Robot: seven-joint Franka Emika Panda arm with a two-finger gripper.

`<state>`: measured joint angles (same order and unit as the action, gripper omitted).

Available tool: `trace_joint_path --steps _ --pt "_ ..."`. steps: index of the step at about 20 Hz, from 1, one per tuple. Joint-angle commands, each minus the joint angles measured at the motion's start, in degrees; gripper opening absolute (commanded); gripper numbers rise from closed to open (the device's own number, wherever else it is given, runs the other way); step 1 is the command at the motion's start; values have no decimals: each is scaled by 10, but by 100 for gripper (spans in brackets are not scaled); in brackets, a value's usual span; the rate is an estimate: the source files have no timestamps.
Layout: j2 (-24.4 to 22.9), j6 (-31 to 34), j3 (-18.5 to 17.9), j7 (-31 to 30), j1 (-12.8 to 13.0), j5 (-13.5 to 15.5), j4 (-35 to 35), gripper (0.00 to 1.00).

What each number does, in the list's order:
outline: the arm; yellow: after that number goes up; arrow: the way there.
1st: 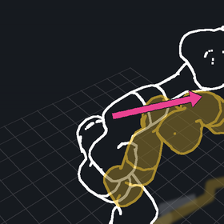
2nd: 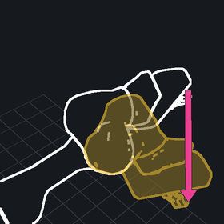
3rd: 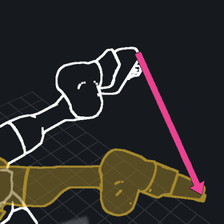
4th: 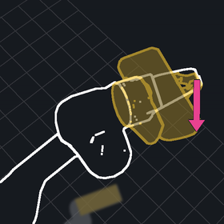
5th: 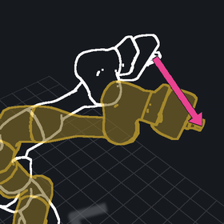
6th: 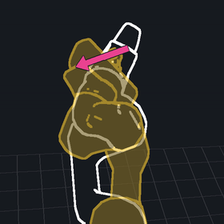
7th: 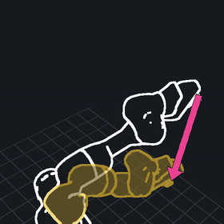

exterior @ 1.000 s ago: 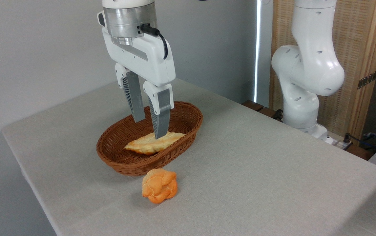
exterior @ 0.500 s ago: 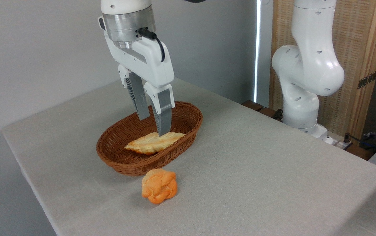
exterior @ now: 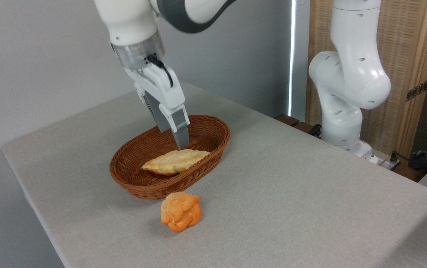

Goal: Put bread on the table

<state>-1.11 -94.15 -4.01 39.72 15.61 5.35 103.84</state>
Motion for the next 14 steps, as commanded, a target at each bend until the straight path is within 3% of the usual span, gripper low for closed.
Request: trace_joint_path --steps 1,14 --pt "5 -12 29 -7 0 12 34 100" --pt "83 -51 44 -3 17 -2 32 100"
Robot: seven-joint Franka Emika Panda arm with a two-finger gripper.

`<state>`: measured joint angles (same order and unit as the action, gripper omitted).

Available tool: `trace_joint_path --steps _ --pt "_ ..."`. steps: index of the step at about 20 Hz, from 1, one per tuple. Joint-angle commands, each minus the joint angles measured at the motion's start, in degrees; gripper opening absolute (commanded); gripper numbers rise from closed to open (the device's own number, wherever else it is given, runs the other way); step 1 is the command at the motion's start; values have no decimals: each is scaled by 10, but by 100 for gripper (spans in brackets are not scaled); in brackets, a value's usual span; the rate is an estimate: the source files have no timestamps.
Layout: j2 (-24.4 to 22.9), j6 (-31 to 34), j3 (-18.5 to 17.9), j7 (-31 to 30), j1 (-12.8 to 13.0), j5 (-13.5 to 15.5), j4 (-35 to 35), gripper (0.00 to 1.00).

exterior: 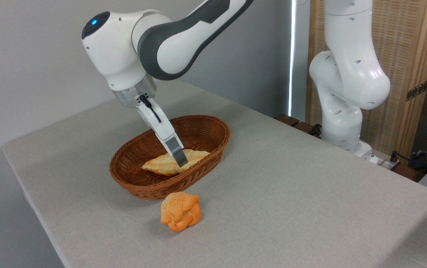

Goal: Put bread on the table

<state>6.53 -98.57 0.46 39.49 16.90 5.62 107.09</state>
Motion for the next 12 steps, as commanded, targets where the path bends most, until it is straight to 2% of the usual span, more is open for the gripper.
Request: trace_joint_path --steps 1,10,12 --pt "10 -7 -1 0 4 -9 0 100" --pt "40 -37 -1 0 12 -27 0 100" --pt "40 -40 -1 0 12 -42 0 100"
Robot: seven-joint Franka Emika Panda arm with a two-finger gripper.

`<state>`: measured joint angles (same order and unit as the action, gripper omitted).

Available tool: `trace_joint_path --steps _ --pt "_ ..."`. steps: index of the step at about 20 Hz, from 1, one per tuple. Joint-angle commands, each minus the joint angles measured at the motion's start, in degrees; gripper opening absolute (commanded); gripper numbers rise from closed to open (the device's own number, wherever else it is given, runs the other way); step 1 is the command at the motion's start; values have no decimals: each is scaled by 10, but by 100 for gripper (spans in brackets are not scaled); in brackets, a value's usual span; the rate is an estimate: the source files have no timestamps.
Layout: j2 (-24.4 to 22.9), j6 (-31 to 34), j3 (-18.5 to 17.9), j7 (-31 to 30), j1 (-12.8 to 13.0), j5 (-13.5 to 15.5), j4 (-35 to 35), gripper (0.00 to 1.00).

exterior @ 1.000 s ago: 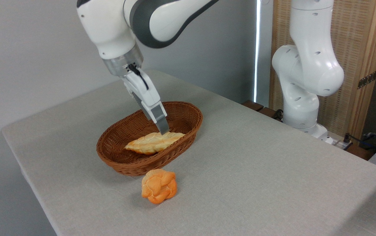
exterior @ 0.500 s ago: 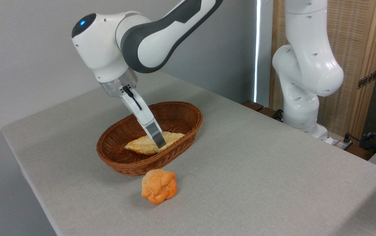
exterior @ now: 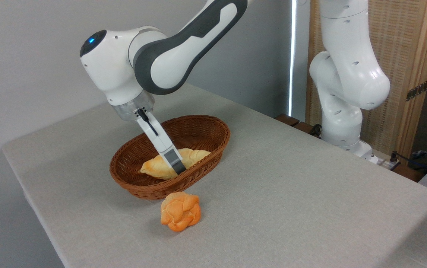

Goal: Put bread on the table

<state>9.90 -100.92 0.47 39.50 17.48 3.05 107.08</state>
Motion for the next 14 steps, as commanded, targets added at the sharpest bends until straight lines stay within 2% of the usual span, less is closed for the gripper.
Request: trace_joint_path --steps 1,3,5,7,8,14 --pt "6 -16 -1 1 6 -23 0 99" --pt "6 -16 -1 2 6 -33 0 81" --pt "6 -16 -1 4 6 -33 -1 47" --pt "5 -16 -1 5 6 -33 -1 31" --pt "5 -16 -1 4 6 -33 -1 28" --pt "4 -16 -2 4 6 -32 -1 28"
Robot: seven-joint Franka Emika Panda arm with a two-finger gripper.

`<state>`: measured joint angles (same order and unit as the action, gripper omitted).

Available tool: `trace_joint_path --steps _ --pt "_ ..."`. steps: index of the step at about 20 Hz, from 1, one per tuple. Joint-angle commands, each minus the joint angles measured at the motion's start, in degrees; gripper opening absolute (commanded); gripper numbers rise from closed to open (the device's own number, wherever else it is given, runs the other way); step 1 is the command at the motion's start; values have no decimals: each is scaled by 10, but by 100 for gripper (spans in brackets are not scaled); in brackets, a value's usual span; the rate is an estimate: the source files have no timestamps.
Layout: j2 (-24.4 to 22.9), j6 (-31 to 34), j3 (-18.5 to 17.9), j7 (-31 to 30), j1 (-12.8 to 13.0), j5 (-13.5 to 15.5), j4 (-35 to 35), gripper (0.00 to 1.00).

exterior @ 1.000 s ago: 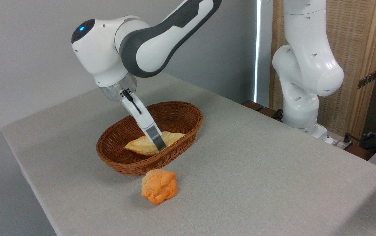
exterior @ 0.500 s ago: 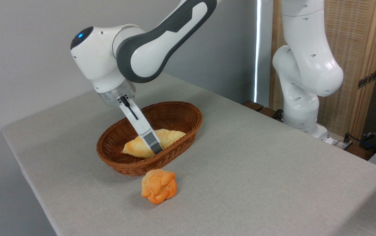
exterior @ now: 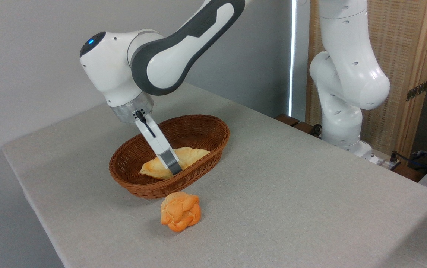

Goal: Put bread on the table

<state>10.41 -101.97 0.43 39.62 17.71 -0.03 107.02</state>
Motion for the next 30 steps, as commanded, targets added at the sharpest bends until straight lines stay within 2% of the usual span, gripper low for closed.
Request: trace_joint_path --steps 1,11,18,21,25,30 --pt "-1 -5 -1 2 4 -1 -1 29" --pt "-22 5 -2 -2 3 6 -9 29" --pt "-38 71 -6 -2 3 25 -51 30" --pt "-56 129 -12 2 -5 26 -80 32" --pt "-73 173 -53 3 -4 25 -104 34" --pt "-79 204 -115 1 -5 5 -102 41"
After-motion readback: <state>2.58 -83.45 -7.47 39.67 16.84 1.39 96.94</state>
